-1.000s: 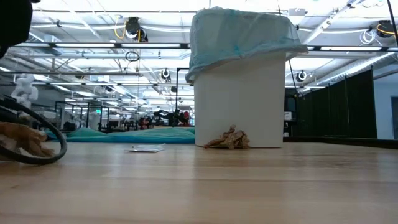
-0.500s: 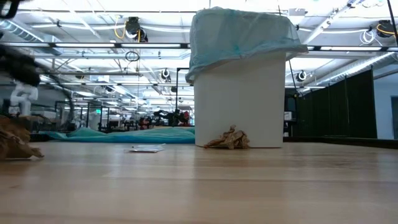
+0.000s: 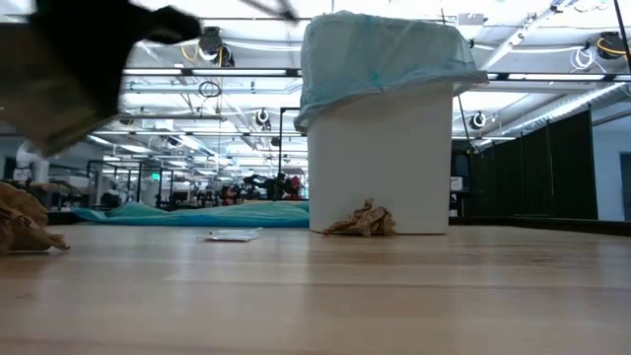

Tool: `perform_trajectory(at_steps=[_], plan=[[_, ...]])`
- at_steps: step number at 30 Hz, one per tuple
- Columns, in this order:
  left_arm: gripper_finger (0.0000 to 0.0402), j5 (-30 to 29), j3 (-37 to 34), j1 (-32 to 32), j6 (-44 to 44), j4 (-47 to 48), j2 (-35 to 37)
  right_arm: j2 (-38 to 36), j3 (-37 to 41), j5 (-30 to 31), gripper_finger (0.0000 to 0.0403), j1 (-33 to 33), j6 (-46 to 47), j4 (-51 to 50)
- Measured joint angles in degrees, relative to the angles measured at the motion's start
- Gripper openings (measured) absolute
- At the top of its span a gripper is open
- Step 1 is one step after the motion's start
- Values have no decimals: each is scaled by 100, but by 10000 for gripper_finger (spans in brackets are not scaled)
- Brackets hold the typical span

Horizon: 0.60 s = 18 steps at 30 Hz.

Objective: Place trash/remove bag and relplace
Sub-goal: Put the brown cup sleeve into the blue trash bin

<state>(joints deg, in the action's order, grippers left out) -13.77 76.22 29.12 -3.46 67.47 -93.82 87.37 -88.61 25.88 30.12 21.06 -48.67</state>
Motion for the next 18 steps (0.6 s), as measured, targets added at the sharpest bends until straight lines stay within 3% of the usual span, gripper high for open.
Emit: perform_trajectory(at_steps=[10,18], plan=[[0,-1484,25,-231,674,-2295,1224,0,-1,858,0,435,-161,1],[0,-1544,-32,-782,2207,-4385,1810,0,1,1214,0,661,-57,7]])
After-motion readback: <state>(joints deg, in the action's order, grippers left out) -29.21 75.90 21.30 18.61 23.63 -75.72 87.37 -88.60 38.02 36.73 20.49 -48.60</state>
